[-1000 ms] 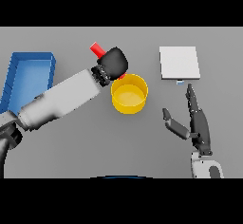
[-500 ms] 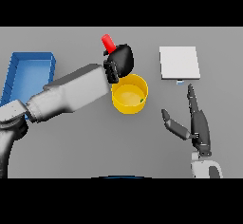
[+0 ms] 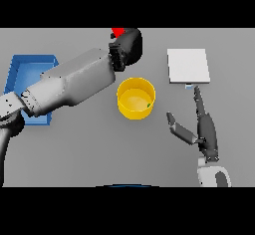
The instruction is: Pick up the red beaker and tilt it to pour out 1 green nut into yellow bowl. Pick up the yellow bowl and place it on the metallic measuring scale.
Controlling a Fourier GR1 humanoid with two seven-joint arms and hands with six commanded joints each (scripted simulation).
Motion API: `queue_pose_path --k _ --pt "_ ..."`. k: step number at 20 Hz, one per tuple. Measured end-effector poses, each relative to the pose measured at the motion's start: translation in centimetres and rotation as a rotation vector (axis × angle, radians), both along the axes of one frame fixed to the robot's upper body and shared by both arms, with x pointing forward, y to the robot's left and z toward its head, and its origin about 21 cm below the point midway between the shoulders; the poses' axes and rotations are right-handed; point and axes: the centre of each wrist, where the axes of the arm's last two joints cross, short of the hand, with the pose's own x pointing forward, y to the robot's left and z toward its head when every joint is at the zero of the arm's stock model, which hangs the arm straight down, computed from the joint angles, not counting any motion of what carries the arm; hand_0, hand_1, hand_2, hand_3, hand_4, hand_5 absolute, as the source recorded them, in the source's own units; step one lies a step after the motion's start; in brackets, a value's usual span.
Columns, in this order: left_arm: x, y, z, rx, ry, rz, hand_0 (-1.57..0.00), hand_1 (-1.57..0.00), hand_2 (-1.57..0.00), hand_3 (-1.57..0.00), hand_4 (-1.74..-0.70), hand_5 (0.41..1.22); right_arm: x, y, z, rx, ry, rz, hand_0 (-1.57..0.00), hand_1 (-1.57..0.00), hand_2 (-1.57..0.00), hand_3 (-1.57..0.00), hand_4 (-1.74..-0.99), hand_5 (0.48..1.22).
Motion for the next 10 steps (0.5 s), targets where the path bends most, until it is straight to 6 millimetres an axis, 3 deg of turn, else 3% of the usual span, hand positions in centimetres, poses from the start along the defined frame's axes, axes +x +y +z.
queue_pose_path --k 1,3,5,8,10 --pt "0.6 0.4 1.6 -0.025 -0.023 0.004 -1.57 -1.57 -1.40 -1.51 -1.68 1.221 -0.2 -0.5 0.0 -0.013 -0.002 -0.004 0.00 0.00 0.00 0.00 -1.201 0.592" --pt "1.8 0.8 4.9 -0.095 -0.094 0.030 -1.57 -1.57 -1.46 -1.04 -1.70 1.221 0.1 -0.2 0.3 -0.014 -0.014 0.002 0.00 0.00 0.00 0.00 -1.186 0.596" --pt "3.0 2.3 8.3 -0.163 -0.112 0.061 -1.57 -1.57 -1.50 -1.23 -1.70 1.221 0.2 -0.4 0.2 0.017 -0.015 0.005 0.00 0.00 0.00 0.00 -1.181 0.593" --pt "4.3 3.9 12.7 -0.339 -0.148 0.199 -1.57 -1.57 -1.53 -1.40 -1.72 1.221 0.1 -0.5 0.5 0.057 -0.009 0.031 0.00 0.00 0.00 0.00 -1.193 0.597" --pt "5.4 6.8 13.5 -0.529 -0.132 0.326 -1.57 -1.57 -1.55 -1.38 -1.73 1.221 0.3 -0.3 0.1 0.060 0.000 0.030 0.00 0.00 0.00 0.00 -1.199 0.594"
